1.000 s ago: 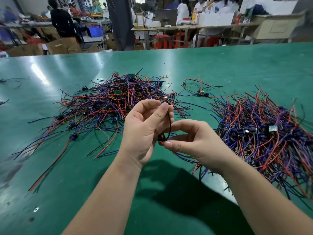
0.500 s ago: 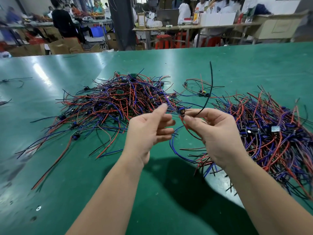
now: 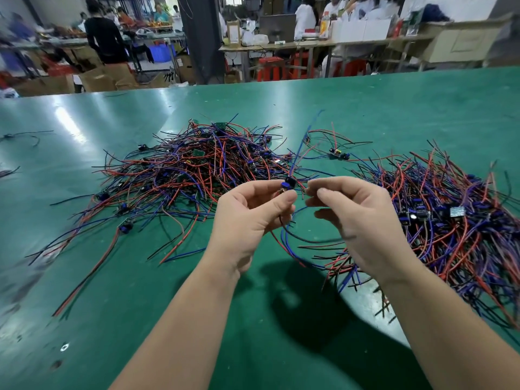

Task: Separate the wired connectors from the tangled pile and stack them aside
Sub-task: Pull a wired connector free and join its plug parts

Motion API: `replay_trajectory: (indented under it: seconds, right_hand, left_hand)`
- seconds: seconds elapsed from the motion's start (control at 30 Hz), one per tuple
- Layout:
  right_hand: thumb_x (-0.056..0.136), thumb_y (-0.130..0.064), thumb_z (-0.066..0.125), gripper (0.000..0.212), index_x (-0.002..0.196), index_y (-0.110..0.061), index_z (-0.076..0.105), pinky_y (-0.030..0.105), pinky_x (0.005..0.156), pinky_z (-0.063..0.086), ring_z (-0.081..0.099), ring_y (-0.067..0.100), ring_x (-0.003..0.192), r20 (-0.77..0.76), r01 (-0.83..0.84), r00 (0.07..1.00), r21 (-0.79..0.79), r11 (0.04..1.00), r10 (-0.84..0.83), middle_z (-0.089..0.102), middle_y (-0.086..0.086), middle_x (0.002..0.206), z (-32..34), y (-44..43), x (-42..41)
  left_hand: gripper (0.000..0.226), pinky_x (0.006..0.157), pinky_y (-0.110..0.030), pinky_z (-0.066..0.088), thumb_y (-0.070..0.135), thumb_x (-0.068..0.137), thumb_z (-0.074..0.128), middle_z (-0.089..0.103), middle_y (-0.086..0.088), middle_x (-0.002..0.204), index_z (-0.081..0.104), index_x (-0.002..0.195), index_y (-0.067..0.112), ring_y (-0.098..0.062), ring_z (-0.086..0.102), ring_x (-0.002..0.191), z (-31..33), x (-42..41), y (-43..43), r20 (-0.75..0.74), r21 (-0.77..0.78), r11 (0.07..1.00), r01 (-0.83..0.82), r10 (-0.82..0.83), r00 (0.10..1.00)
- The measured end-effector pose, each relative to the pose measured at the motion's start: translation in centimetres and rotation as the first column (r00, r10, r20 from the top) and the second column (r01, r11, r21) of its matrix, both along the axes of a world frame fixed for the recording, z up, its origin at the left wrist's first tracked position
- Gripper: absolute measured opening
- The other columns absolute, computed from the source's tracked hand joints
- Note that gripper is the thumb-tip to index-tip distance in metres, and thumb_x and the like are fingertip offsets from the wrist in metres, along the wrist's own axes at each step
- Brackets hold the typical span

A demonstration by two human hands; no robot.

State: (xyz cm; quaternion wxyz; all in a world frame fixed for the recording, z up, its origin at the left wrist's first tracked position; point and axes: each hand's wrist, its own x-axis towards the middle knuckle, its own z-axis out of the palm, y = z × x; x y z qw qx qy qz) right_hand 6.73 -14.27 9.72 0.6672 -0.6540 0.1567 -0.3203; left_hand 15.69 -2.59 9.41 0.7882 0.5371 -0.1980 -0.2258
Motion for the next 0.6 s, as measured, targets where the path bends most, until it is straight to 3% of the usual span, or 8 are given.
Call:
replay_trajectory:
  seconds: [0.07,0.17,0.3,0.43,0.6]
  right_hand:
    - [0.084,-0.01,0.064,0.008,0.085,-0.012,0.071,0.016,0.055,0.048,0.064,0.008,0.064,-0.008,-0.095,0.995,0.216,0.972,0.099,0.071,0.0,0.075,0.3,-0.2,0.1]
    - [0.068,-0.027,0.067,0.025,0.085,-0.009,0.071,0.014,0.052,0.046,0.059,0.007,0.058,0.031,-0.18,0.983,0.355,0.918,0.181,0.069,0.001,0.071,0.4,-0.3,0.0]
    - [0.062,-0.022,0.071,0.023,0.078,-0.006,0.066,0.016,0.05,0.043,0.055,0.009,0.055,0.039,-0.188,0.981,0.372,0.909,0.188,0.066,0.002,0.064,0.5,-0.5,-0.1]
    - [0.061,-0.016,0.072,0.01,0.066,-0.009,0.065,0.015,0.049,0.043,0.053,0.007,0.051,0.003,-0.155,0.986,0.355,0.922,0.165,0.061,0.0,0.057,0.4,-0.7,-0.1]
    - [0.056,-0.013,0.073,0.015,0.069,-0.007,0.067,0.014,0.046,0.04,0.052,0.006,0.047,-0.034,-0.092,0.994,0.289,0.953,0.106,0.06,-0.001,0.054,0.5,-0.7,-0.1]
  left_hand:
    - [0.026,0.054,-0.021,0.054,0.015,0.055,0.077,0.069,0.0,0.065,0.07,0.079,0.013,-0.011,0.065,0.055,0.0,-0.3,0.0,0.047,0.003,0.998,0.055,-0.055,0.997]
    - [0.027,0.056,-0.023,0.055,0.018,0.051,0.08,0.069,0.0,0.065,0.071,0.077,0.014,-0.011,0.063,0.054,0.1,-0.7,0.1,0.129,0.033,0.992,0.118,-0.121,0.984]
    - [0.024,0.055,-0.023,0.055,0.013,0.059,0.08,0.069,0.0,0.064,0.068,0.079,0.013,-0.011,0.063,0.054,0.0,-1.0,0.2,0.251,0.156,0.976,0.151,-0.187,0.95]
    - [0.035,0.056,-0.024,0.055,0.032,0.054,0.079,0.071,-0.003,0.067,0.07,0.08,0.01,-0.014,0.068,0.06,0.1,-1.2,0.3,0.152,0.192,0.963,0.187,-0.218,0.964]
    - [0.011,0.05,-0.022,0.052,0.017,0.072,0.074,0.067,-0.003,0.059,0.069,0.072,0.007,-0.012,0.064,0.049,-0.1,-1.1,0.2,0.095,0.245,0.944,0.221,-0.25,0.964]
